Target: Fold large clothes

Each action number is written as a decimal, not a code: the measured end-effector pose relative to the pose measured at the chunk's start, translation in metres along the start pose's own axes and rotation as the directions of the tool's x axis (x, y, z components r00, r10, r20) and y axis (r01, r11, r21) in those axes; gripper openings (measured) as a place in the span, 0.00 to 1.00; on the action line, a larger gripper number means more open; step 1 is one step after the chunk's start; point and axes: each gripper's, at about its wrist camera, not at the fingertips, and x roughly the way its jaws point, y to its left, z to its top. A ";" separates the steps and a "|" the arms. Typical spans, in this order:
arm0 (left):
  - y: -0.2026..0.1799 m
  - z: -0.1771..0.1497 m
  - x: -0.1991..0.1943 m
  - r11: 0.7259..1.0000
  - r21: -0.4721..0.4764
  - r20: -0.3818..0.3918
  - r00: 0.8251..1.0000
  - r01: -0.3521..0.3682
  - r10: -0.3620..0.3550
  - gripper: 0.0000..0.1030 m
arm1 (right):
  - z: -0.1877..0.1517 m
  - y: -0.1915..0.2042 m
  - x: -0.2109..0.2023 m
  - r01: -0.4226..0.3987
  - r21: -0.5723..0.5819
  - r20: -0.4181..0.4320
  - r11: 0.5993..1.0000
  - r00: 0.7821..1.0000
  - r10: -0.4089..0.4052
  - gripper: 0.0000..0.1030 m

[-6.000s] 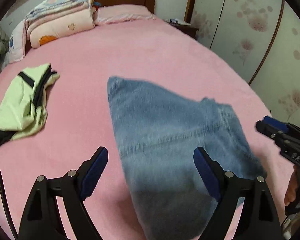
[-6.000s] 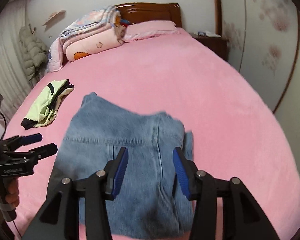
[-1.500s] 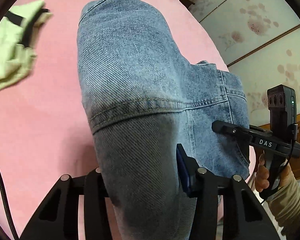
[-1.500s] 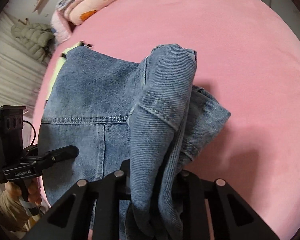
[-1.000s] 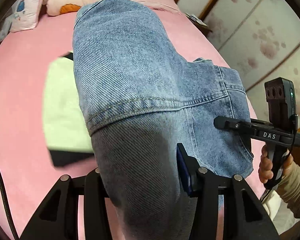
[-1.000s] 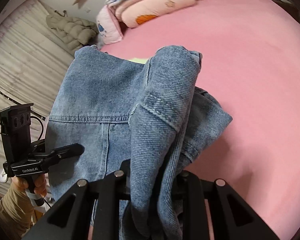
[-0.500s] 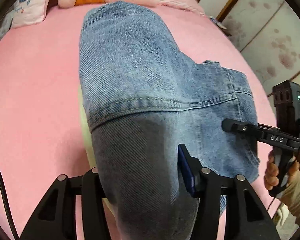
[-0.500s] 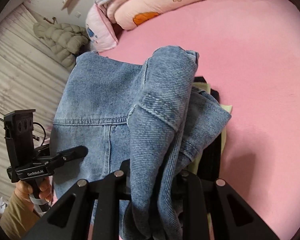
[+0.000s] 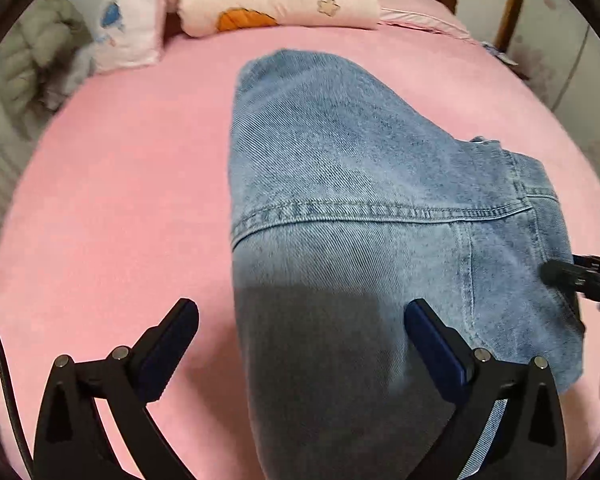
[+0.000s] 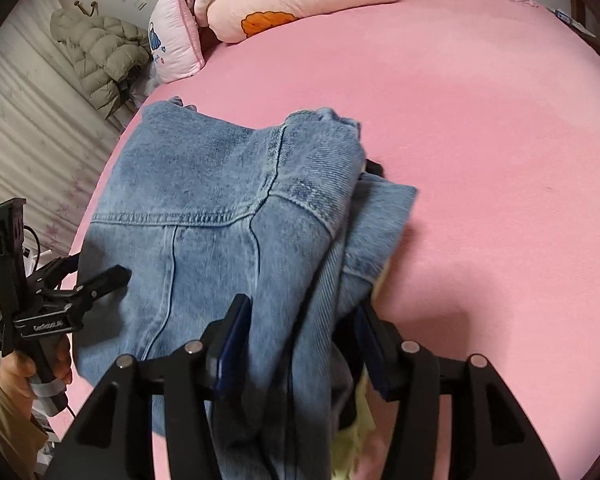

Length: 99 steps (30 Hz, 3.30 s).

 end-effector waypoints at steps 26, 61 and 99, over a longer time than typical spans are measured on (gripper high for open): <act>-0.176 -0.110 -0.264 0.993 0.005 0.178 0.977 0.115 -0.114 0.99 | -0.117 -0.006 -0.270 -0.067 -0.078 0.145 0.995 0.986 0.078 0.51; -0.342 -0.385 -0.504 0.998 0.005 0.284 0.957 0.056 -0.055 0.99 | -0.406 -0.004 -0.508 0.003 -0.138 0.327 0.990 0.944 0.043 0.51; -0.348 -0.426 -0.464 0.998 -0.068 0.263 0.965 0.018 0.001 0.99 | -0.449 -0.029 -0.469 0.144 -0.092 0.380 0.985 0.920 -0.099 0.51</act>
